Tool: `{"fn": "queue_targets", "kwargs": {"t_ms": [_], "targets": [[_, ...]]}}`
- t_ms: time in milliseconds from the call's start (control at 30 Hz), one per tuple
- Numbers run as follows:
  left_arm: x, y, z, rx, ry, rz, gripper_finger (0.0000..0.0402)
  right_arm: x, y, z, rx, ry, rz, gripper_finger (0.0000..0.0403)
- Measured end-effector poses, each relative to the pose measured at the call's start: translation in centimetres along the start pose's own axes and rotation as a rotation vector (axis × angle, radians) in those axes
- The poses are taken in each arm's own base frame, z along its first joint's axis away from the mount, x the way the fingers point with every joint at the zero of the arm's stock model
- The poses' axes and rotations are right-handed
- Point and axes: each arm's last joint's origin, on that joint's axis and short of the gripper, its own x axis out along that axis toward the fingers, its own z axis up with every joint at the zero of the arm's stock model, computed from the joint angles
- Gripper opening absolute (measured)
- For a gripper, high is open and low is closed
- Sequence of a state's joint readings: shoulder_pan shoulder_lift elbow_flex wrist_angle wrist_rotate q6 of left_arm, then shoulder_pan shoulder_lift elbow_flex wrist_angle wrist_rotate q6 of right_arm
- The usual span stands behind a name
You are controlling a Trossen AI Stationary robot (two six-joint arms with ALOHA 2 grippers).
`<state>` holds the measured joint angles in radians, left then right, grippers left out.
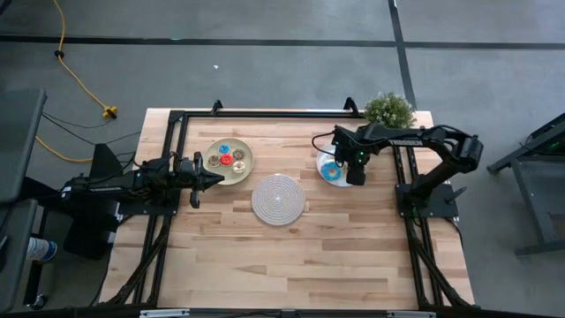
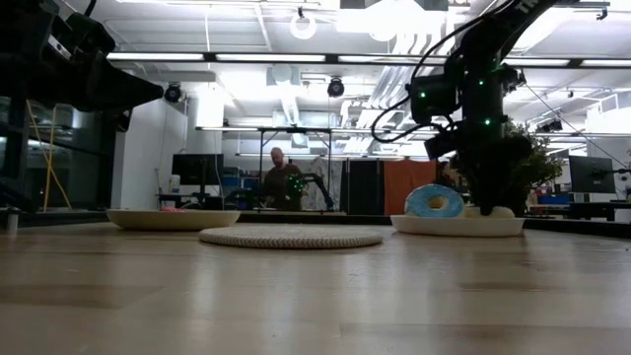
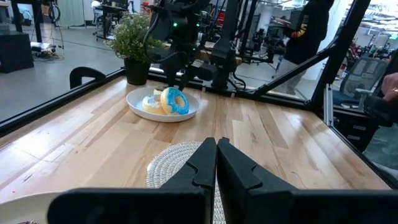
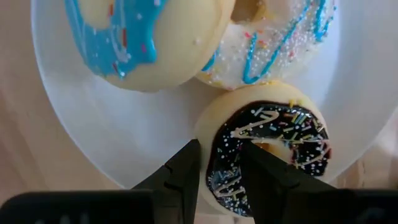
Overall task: Pick & Place donuts
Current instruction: Adjust the large black donut on the white plate
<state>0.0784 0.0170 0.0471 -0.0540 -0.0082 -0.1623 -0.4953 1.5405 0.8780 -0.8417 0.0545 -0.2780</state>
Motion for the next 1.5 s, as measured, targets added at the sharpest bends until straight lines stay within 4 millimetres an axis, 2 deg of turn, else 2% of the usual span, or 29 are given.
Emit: {"fn": "queue_targets", "kwargs": {"t_ms": [200, 667, 967, 1133, 1500], "targets": [[0.0, 0.0, 0.0, 0.000, 0.000, 0.000, 0.0007, 0.7, 0.0, 0.6, -0.015, -0.020, 0.008, 0.0103], [0.0, 0.0, 0.0, 0.000, 0.000, 0.000, 0.0007, 0.9, -0.3, 0.7, 0.017, -0.043, 0.010, 0.0103], [0.0, 0.0, 0.0, 0.000, 0.000, 0.000, 0.0007, 0.8, -0.2, 1.1, 0.041, -0.103, 0.085, 0.0103], [0.0, 0.0, 0.0, 0.000, 0.000, 0.000, 0.0007, 0.8, -0.4, 1.1, 0.078, -0.083, 0.017, 0.0103], [0.0, 0.0, 0.0, 0.000, 0.000, 0.000, 0.0007, -0.9, -0.9, 2.1, 0.101, -0.153, 0.019, 0.0103]]}}
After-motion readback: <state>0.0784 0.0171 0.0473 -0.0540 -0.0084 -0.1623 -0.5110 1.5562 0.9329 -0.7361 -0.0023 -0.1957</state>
